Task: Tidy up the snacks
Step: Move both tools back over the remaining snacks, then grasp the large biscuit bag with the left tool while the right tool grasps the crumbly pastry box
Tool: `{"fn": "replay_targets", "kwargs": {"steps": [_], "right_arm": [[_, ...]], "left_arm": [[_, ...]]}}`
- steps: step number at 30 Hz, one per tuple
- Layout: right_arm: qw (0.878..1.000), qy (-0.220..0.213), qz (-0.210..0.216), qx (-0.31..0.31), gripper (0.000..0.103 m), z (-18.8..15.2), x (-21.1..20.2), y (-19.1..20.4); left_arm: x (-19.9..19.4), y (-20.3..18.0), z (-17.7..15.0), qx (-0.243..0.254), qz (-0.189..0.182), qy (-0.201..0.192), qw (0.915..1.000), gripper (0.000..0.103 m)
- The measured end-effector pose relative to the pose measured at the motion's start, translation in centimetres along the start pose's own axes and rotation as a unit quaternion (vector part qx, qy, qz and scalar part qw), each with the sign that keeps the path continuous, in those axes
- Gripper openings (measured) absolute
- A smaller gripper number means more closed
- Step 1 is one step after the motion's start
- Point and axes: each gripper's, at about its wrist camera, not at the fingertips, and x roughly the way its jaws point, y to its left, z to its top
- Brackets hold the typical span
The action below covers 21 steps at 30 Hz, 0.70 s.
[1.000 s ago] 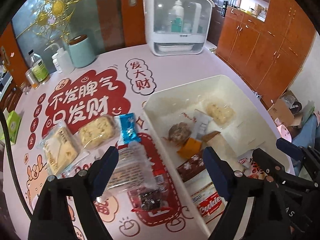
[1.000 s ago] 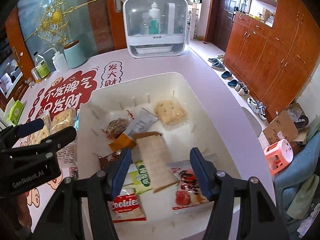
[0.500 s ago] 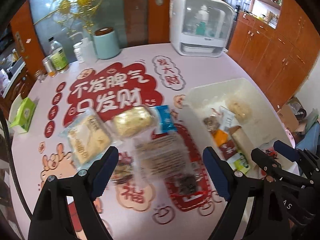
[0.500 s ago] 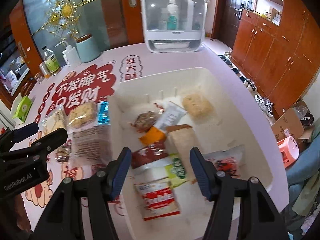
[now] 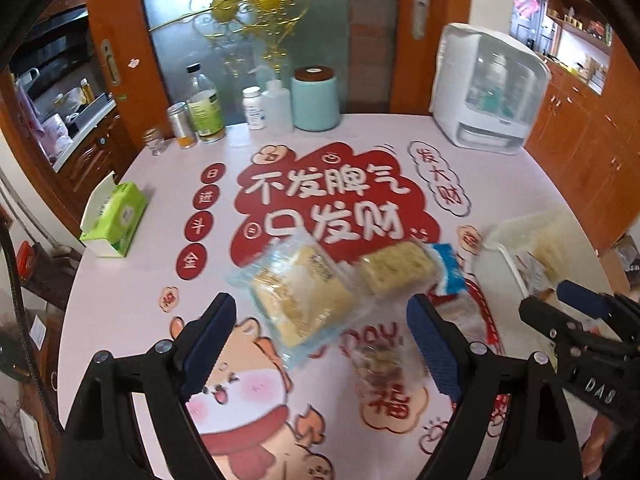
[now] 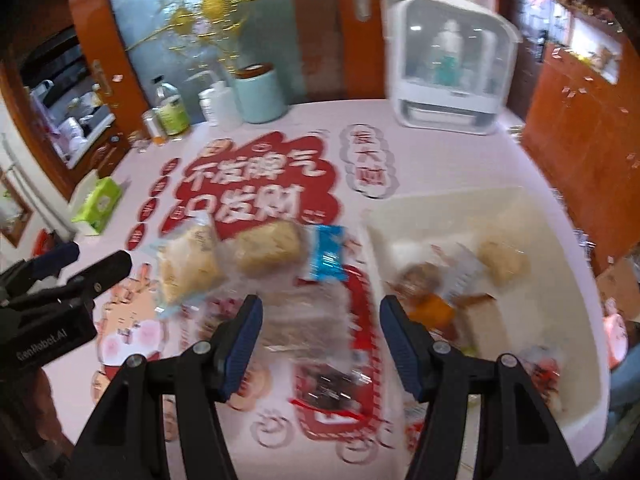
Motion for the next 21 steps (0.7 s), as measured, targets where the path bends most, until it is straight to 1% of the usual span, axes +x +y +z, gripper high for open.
{"fn": "replay_targets", "kwargs": {"steps": [4,7,9,11,13,15,18,21], "right_arm": [[0.999,0.017,0.03,0.008,0.062,2.5,2.0,1.2],[0.998,0.038,0.043,0.019,0.066,4.4,4.3,1.9],[0.996,0.059,0.054,0.03,0.067,5.6,6.5,2.3],[0.994,0.08,0.059,0.033,0.069,6.4,8.7,2.7],[0.993,0.097,0.055,0.031,0.071,6.9,10.9,3.1],[0.992,0.112,0.046,0.023,0.072,7.2,13.1,3.6],[0.989,0.139,0.05,0.019,0.073,7.2,16.0,3.9],[0.987,0.154,0.04,0.014,0.074,7.0,17.8,4.0]], "left_arm": [[2.0,1.8,0.9,-0.012,-0.003,0.013,0.9998,0.091],[4.7,2.8,1.2,-0.029,-0.006,0.035,0.9989,0.091],[7.1,3.5,1.2,-0.046,-0.006,0.063,0.9969,0.091],[9.7,4.2,1.0,-0.068,-0.013,0.092,0.9934,0.091],[12.1,4.8,0.7,-0.088,-0.013,0.117,0.9892,0.091],[13.8,5.2,0.4,-0.1,-0.014,0.133,0.986,0.091],[15.9,5.8,-0.1,-0.117,-0.018,0.156,0.9807,0.091],[17.4,6.4,-0.7,-0.134,-0.02,0.176,0.975,0.091]]}}
